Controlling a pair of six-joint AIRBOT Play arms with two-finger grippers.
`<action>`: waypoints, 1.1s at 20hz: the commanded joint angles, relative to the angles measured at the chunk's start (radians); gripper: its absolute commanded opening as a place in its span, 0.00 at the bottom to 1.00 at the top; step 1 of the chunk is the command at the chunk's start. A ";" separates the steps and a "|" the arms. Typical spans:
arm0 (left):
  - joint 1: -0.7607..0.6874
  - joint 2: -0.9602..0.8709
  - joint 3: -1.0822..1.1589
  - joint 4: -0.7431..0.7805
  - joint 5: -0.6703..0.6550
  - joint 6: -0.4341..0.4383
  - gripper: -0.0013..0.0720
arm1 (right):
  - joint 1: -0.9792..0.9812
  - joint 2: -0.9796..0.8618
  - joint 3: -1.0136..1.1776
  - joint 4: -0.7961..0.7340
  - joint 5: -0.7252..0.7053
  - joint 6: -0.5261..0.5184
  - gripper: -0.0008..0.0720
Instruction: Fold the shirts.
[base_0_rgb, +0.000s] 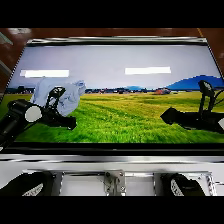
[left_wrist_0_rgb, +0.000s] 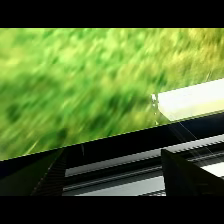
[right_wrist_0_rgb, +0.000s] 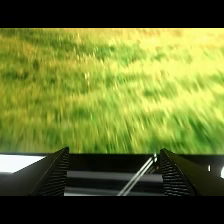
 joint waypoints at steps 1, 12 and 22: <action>0.000 -0.001 0.000 0.000 0.000 0.000 0.97 | -0.001 0.000 0.000 0.000 -0.090 -0.008 0.96; -0.001 -0.029 -0.008 -0.027 0.385 0.000 0.97 | -0.001 0.000 0.000 -0.027 -0.026 -0.008 0.95; 0.253 -0.274 0.257 0.071 0.441 -0.066 0.99 | -0.001 0.000 0.000 -0.029 -0.031 -0.007 0.95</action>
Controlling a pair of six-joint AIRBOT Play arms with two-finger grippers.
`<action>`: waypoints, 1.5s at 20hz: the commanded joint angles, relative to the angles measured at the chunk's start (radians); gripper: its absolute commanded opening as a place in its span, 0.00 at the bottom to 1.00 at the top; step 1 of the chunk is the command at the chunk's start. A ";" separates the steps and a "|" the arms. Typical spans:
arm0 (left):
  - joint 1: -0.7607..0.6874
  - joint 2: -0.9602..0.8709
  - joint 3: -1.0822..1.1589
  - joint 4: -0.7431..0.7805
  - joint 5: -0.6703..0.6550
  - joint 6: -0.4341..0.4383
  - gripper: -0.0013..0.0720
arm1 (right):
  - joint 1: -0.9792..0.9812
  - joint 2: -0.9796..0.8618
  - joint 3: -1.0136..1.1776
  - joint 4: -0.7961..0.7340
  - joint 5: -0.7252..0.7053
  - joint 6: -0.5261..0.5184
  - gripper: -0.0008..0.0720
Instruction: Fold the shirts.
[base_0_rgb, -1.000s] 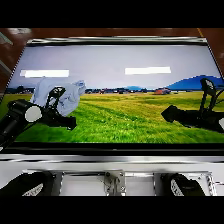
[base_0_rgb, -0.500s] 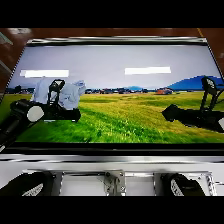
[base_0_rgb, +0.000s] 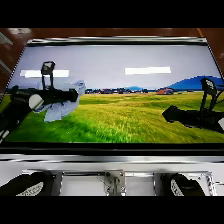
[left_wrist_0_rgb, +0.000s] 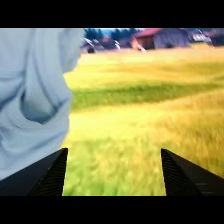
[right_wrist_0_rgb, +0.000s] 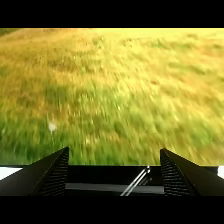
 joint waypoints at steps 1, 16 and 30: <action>0.184 -0.186 0.216 0.032 -0.130 -0.024 0.99 | -0.001 0.000 0.000 -0.006 -0.001 0.001 0.95; 0.353 -0.692 0.581 0.030 -0.361 0.057 0.74 | -0.001 0.000 0.000 -0.034 -0.004 0.001 0.95; 0.086 -0.092 0.581 -0.118 -0.351 0.150 0.06 | -0.001 0.000 0.034 -0.042 -0.237 -0.006 0.95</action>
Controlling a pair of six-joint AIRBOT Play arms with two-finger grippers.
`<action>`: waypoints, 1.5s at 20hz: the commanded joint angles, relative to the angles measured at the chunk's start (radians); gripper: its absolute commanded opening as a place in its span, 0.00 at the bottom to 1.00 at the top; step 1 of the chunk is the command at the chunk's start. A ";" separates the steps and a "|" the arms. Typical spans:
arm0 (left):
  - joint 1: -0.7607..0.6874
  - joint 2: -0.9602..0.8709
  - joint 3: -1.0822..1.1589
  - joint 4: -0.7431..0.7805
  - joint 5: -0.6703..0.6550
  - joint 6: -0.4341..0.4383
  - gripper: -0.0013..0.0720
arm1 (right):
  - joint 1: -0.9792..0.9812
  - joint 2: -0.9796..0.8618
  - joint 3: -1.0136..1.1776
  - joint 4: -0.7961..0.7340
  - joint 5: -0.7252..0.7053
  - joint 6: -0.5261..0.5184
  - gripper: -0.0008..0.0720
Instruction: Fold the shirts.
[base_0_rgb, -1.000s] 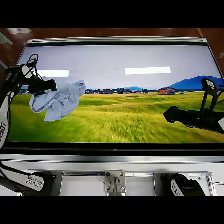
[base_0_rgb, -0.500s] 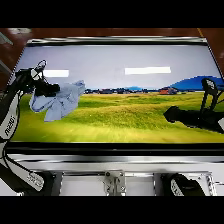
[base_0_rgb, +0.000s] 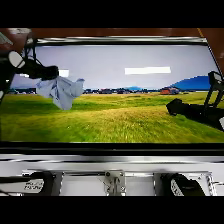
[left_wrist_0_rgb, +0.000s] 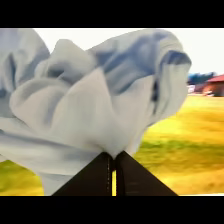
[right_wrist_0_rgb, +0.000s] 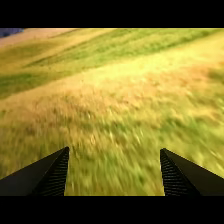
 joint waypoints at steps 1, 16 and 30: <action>-0.163 0.275 0.001 -0.020 0.039 -0.043 0.06 | -0.001 0.000 0.045 -0.002 -0.077 -0.028 0.95; -0.828 0.202 -0.344 -0.035 0.315 -0.416 0.06 | -0.001 0.000 0.325 -0.172 0.405 -0.139 0.95; -0.321 0.230 -0.389 -0.185 -0.173 -0.112 0.98 | -0.002 -0.010 0.270 -0.462 0.354 -0.126 0.95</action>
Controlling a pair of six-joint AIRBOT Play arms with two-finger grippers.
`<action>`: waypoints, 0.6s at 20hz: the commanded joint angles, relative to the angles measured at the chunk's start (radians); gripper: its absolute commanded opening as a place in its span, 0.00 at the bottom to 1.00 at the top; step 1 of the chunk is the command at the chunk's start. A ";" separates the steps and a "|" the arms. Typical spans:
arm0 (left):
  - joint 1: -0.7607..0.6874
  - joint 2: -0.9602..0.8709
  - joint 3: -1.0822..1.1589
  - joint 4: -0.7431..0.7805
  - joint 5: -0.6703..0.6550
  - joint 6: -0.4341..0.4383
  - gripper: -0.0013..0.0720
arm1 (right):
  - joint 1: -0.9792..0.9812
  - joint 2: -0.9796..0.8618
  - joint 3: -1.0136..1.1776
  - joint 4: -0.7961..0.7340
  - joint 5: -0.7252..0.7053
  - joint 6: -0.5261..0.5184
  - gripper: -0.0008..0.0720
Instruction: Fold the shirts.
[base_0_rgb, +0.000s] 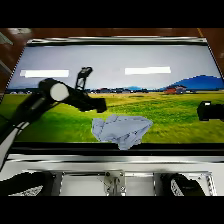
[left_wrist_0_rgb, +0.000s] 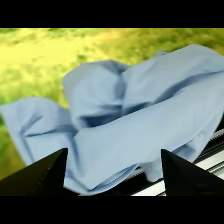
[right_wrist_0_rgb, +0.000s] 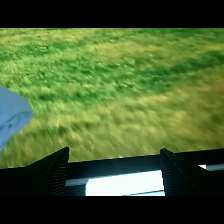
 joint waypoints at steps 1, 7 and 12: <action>0.164 0.104 -0.138 -0.020 -0.126 0.077 0.98 | 0.000 -0.008 -0.074 -0.052 -0.056 0.007 0.95; 0.210 0.132 -0.531 -0.280 0.069 0.079 0.99 | 0.000 -0.008 -0.310 0.126 -0.194 0.086 0.95; 0.150 0.084 -0.600 -0.359 0.236 0.081 0.99 | 0.000 -0.008 -0.323 0.211 -0.291 0.123 0.95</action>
